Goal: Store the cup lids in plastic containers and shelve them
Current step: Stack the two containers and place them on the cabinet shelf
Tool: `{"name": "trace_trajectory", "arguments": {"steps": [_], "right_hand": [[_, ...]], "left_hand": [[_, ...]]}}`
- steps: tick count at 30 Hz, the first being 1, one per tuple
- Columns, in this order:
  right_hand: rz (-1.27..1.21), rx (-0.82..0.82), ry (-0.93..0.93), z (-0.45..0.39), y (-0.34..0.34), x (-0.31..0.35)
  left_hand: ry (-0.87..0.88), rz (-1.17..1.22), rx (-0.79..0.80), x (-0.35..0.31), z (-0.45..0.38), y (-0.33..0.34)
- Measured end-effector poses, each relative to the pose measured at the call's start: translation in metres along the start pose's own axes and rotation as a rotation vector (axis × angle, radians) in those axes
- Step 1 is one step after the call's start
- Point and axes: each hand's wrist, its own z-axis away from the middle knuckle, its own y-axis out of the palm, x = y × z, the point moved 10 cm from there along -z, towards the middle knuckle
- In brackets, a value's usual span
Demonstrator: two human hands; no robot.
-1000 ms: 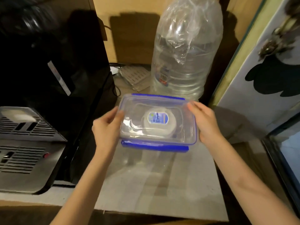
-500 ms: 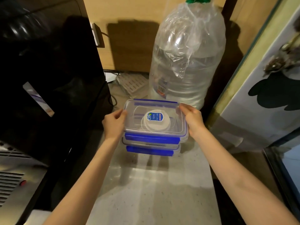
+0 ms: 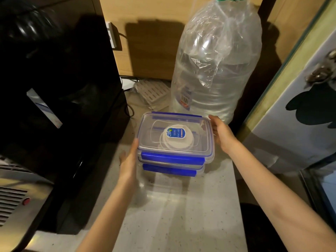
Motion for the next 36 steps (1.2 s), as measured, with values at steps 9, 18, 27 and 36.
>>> {"name": "trace_trajectory", "arguments": {"steps": [9,18,27,36], "right_hand": [[-0.053,0.137,0.154,0.009,0.014,-0.033],[-0.057,-0.06,0.142,0.033,-0.023,-0.061],[0.04,-0.227,0.076,0.083,-0.052,-0.105],[-0.015,-0.158,-0.052,0.112,-0.035,-0.122]], "left_hand": [[-0.213,0.31,0.13,0.041,0.031,0.026],[0.078,0.184,0.395,0.031,0.067,0.061],[0.017,0.027,0.44,0.015,0.031,0.063],[0.021,0.015,0.325,0.032,0.01,0.045]]}}
